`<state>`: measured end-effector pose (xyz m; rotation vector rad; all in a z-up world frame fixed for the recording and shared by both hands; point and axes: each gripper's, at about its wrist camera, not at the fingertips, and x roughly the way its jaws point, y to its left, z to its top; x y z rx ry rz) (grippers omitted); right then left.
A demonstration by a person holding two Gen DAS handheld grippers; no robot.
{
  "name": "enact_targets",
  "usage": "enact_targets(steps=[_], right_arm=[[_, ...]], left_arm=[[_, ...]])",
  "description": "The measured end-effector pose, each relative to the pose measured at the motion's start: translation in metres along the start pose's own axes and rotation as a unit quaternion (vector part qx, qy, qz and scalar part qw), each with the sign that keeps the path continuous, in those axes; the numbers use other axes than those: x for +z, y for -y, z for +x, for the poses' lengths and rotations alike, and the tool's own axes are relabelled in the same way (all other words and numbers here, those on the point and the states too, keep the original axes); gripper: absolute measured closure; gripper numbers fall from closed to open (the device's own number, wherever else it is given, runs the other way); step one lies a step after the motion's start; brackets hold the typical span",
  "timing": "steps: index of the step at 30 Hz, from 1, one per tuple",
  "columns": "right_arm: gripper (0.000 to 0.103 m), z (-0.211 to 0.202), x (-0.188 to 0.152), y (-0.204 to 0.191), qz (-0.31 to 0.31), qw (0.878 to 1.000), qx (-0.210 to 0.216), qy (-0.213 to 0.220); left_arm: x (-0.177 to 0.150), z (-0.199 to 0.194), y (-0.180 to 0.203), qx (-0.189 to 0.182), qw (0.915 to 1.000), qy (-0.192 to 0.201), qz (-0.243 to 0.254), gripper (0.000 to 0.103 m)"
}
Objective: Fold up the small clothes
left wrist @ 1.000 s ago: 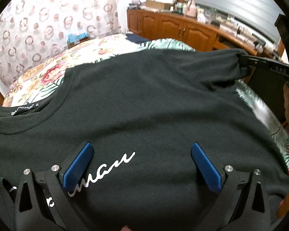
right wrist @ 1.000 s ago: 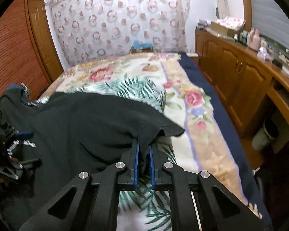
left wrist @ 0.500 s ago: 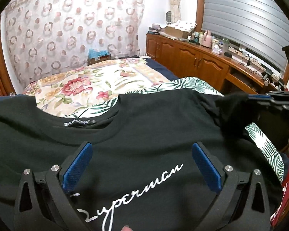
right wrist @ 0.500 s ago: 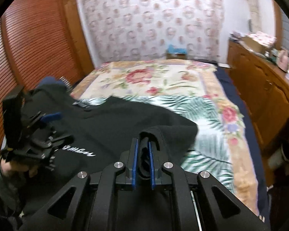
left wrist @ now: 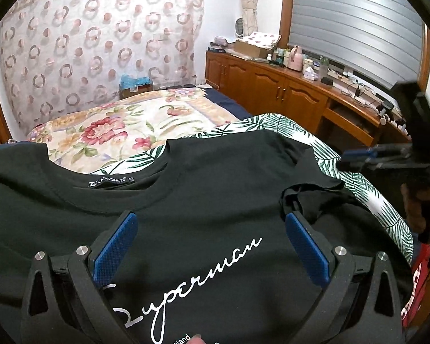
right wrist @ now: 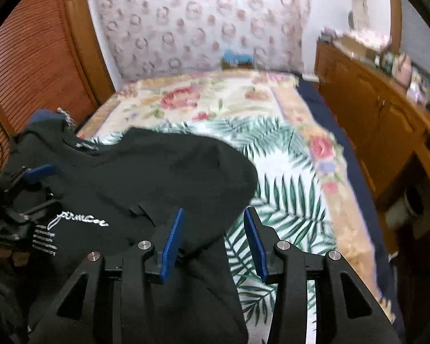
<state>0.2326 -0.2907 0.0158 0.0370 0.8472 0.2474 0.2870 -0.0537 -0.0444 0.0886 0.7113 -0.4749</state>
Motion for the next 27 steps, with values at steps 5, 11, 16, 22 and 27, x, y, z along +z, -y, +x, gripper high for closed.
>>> enact_targets(steps=[5,11,16,22,27], right_arm=[[0.058,0.028,0.004,-0.001,0.021,0.999,0.024,-0.04],[0.091,0.039,0.023,-0.007,0.005,0.998,0.038,-0.042],[0.098,0.029,0.042,-0.012,-0.024,0.999,0.038,0.0],[0.098,0.038,0.074,-0.037,-0.075,0.995,0.059,0.028],[0.098,0.064,0.093,-0.054,-0.093,0.991,0.093,0.031]], left_arm=[[0.0,0.003,-0.006,-0.002,0.9999,-0.001,-0.017,0.0],[-0.003,0.003,-0.007,-0.002,0.9997,-0.002,-0.022,0.0],[-0.002,0.003,-0.007,-0.002,0.9997,-0.001,-0.024,0.0],[-0.002,0.002,-0.016,0.0,0.9993,0.006,-0.037,0.0],[-0.002,0.004,-0.019,-0.001,0.9989,0.007,-0.046,0.0]])
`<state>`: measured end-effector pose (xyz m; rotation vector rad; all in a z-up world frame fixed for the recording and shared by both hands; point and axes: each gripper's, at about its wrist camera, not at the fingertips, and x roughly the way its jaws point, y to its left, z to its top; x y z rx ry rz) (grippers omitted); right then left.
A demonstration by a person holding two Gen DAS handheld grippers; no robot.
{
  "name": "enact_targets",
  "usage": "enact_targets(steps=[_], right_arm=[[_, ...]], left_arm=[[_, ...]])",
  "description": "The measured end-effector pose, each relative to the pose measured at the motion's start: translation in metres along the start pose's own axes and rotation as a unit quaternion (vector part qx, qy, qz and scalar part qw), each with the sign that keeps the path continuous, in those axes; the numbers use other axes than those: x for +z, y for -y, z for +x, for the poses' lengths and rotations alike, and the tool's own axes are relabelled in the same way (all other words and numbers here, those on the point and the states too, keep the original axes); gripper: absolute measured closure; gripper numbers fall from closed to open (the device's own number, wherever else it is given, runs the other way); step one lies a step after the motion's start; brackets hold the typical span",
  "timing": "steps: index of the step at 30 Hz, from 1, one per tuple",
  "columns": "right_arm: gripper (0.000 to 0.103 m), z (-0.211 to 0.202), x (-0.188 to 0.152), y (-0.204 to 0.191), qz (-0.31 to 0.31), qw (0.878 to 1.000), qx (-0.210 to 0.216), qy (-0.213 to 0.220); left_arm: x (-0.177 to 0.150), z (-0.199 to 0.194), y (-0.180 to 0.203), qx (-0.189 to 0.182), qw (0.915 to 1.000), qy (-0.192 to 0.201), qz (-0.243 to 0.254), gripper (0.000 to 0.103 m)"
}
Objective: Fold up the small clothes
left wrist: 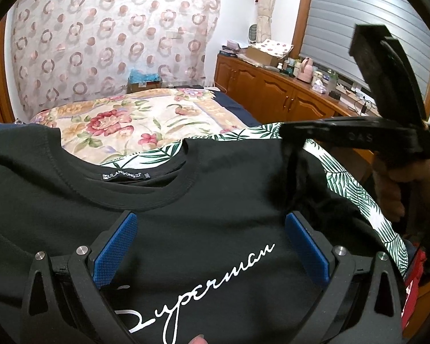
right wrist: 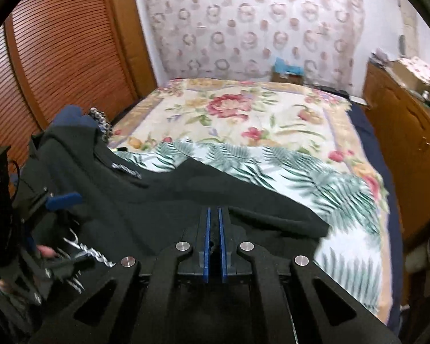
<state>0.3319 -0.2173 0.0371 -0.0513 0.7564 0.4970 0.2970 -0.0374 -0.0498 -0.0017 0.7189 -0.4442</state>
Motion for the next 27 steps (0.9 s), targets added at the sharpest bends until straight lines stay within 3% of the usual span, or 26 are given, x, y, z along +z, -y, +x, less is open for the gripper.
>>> enact_targets(steps=[2,4,6,7,14,24,27], right_arm=[[0.098,0.012,0.002,0.002,-0.004,1.0,0.002,0.004],[0.088,0.022,0.0,0.011,-0.007,1.0,-0.004,0.003],[0.068,0.02,-0.006,0.016,-0.007,1.0,-0.009,0.01],[0.066,0.014,-0.009,0.017,-0.004,1.0,-0.013,0.014],[0.065,-0.004,-0.048,0.023,0.019,0.997,-0.064,-0.024],[0.065,0.003,-0.11,-0.01,0.028,0.996,-0.023,-0.078],[0.065,0.014,-0.12,-0.019,0.014,0.995,-0.03,-0.093]], left_arm=[[-0.001,0.002,-0.001,0.001,1.0,-0.001,-0.004,0.0],[-0.001,0.002,-0.001,0.001,1.0,0.0,-0.005,0.0],[0.0,0.001,-0.002,0.001,1.0,0.0,-0.007,0.0],[0.0,0.001,-0.002,0.001,1.0,-0.001,-0.007,0.0],[0.0,0.003,-0.001,0.003,1.0,-0.001,-0.006,0.0],[-0.001,0.003,-0.004,0.008,0.9999,-0.002,-0.007,0.0],[-0.002,0.003,-0.003,0.008,0.9999,-0.003,-0.007,0.0]])
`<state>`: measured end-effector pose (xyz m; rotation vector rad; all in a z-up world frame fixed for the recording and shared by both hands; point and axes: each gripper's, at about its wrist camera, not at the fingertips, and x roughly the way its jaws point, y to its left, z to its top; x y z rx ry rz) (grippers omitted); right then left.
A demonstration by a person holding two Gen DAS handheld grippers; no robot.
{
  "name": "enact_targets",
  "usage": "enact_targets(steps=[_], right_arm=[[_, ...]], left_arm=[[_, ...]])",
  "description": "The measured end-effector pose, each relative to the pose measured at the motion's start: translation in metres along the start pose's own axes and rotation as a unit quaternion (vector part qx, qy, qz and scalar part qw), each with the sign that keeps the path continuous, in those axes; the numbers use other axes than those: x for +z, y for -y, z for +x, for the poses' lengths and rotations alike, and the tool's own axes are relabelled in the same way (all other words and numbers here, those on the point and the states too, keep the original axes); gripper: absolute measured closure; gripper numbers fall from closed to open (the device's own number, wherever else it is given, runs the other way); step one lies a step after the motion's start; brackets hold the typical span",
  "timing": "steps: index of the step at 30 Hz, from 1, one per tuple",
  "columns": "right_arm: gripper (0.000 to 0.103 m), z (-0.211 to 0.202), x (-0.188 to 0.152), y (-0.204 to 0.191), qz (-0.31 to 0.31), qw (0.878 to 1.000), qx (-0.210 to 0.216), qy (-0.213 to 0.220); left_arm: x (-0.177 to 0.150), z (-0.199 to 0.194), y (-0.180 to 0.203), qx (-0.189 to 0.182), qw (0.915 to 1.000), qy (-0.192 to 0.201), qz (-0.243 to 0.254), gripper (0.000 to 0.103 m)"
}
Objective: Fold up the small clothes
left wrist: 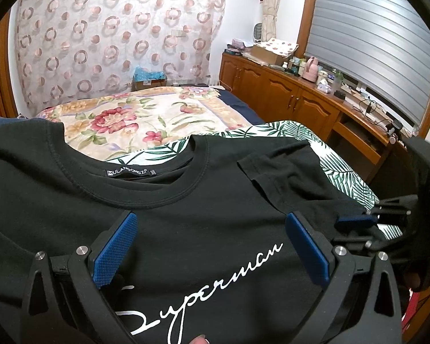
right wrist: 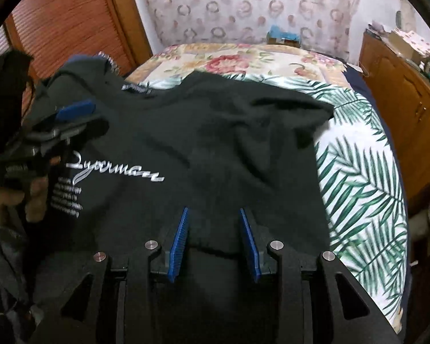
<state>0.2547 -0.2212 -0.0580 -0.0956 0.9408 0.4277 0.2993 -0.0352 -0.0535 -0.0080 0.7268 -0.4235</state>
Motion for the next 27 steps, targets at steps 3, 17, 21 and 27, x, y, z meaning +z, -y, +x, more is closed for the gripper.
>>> enact_targets(steps=[3,17,21,27], right_arm=[[0.093,0.005,-0.007,-0.009,-0.023,0.999,-0.014,-0.018],[0.072,-0.026,-0.01,-0.006,-0.022,0.999,0.017,-0.023],[0.055,-0.036,0.014,0.011,-0.013,1.0,-0.005,0.012],[0.054,-0.003,0.045,0.06,0.036,0.997,-0.054,0.038]], left_arm=[[0.0,-0.001,-0.001,0.0,1.0,0.0,-0.001,0.0],[0.002,-0.003,-0.005,0.004,1.0,0.003,0.0,0.0],[0.002,-0.003,-0.005,0.005,1.0,0.005,0.001,0.0],[0.001,0.001,-0.006,0.01,0.9999,0.001,-0.002,0.0]])
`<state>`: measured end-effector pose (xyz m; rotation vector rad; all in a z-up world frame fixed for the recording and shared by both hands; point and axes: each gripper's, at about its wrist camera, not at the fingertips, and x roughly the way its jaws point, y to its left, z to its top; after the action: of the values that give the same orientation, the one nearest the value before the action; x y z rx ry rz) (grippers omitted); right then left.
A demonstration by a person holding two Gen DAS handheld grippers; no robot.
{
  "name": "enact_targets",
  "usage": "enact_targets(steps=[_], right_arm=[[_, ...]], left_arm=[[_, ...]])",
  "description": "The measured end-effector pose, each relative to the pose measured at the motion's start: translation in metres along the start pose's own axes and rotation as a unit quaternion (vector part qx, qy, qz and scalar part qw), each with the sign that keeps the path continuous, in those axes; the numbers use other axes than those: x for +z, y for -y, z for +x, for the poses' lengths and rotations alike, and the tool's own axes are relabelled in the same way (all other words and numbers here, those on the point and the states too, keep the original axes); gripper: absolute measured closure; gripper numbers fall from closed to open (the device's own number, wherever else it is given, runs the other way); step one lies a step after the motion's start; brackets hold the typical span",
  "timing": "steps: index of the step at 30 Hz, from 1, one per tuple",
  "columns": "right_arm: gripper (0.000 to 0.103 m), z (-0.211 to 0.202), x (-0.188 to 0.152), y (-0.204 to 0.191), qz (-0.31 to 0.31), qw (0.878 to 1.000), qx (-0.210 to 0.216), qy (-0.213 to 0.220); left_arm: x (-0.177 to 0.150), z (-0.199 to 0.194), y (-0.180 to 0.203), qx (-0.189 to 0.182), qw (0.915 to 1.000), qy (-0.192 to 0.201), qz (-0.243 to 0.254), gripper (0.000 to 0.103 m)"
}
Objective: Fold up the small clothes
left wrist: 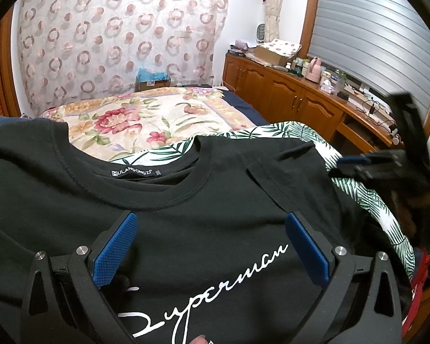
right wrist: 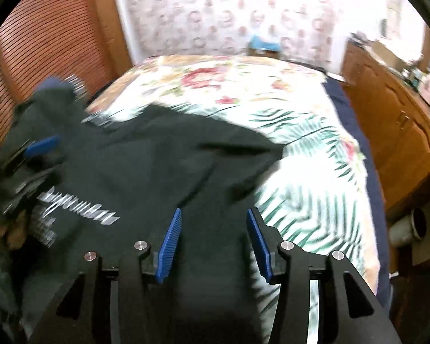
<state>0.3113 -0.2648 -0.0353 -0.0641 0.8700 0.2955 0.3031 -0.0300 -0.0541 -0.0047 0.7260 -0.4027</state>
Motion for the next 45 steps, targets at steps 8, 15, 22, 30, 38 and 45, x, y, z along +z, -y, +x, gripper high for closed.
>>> enact_targets(steps=[8,15,22,30,38,45], right_arm=[[0.055,0.068,0.044,0.029,0.07,0.997,0.037,-0.023],[0.09,0.078,0.075,0.016,0.035,0.999,0.033,0.024],[0.055,0.073,0.048,0.008,0.003,1.0,0.01,0.017],[0.046,0.059,0.025,0.01,-0.007,1.0,0.016,0.002],[0.045,0.071,0.029,0.002,-0.023,1.0,0.001,0.008],[0.043,0.075,0.021,-0.001,-0.041,0.999,-0.004,0.022]], left_arm=[[0.001,0.002,-0.005,0.005,1.0,-0.003,-0.005,0.0],[0.001,0.003,-0.003,0.006,1.0,-0.002,-0.007,0.0],[0.006,-0.004,-0.001,0.01,0.9998,0.016,0.002,0.0],[0.013,-0.04,-0.024,0.037,0.9985,0.029,-0.027,0.0],[-0.004,-0.113,-0.093,0.106,0.9897,0.049,-0.082,0.005],[-0.006,-0.135,-0.142,0.16,0.981,0.042,-0.1,0.025]])
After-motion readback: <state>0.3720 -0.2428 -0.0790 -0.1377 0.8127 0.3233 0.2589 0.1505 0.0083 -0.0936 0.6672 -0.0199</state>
